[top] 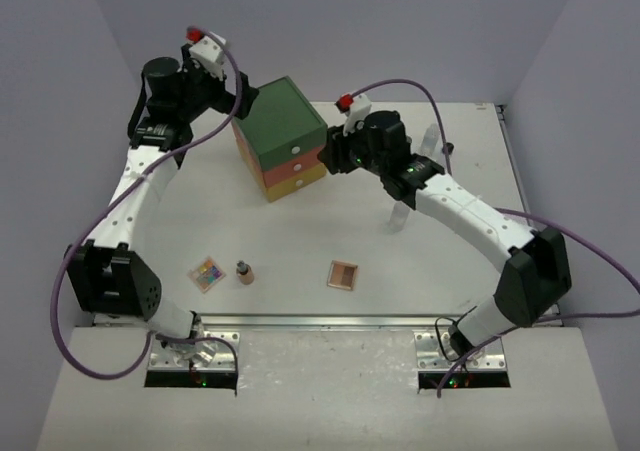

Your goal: Organize the makeup

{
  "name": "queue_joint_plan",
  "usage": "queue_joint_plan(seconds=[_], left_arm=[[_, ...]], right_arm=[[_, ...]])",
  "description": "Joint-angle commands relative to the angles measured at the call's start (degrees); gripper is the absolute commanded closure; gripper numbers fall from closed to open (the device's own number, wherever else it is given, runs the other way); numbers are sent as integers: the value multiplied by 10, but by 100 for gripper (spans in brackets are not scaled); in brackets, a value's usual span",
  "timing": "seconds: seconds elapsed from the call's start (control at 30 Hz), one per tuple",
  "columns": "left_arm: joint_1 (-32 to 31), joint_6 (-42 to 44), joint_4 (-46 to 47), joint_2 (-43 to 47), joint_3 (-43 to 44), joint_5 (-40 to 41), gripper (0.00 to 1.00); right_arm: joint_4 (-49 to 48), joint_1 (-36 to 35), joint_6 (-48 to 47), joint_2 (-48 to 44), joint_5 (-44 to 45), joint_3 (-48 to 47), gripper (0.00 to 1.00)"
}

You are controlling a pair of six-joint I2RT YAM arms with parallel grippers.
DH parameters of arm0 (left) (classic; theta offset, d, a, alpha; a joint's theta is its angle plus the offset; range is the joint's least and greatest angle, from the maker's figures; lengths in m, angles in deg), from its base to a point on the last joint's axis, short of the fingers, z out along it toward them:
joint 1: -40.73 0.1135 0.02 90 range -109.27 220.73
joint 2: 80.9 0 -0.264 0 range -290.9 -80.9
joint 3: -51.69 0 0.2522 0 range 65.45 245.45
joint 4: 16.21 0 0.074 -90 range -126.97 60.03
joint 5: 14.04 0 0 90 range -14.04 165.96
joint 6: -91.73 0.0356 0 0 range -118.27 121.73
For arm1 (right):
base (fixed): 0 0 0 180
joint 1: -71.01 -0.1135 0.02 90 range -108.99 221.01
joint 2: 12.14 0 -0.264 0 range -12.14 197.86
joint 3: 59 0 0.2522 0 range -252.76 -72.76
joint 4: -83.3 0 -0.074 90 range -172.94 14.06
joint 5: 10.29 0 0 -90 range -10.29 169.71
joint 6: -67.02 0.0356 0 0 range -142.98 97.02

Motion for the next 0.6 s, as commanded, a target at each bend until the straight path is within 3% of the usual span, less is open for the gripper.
queue_joint_plan(seconds=[0.0,0.23,0.4,0.57], left_arm=[[-16,30,-31,-47,42,63,3],[-17,23,-13,-118,68,95,3],[-19,37,0,-128,47,118,3],[-20,49,10,-128,26,123,3]], right_arm=[[-113,-25,2,58,40,-39,55],[-162,-41,34,154,79,-82,61],[-216,-47,40,180,97,-80,60],[-210,-48,25,205,103,-106,60]])
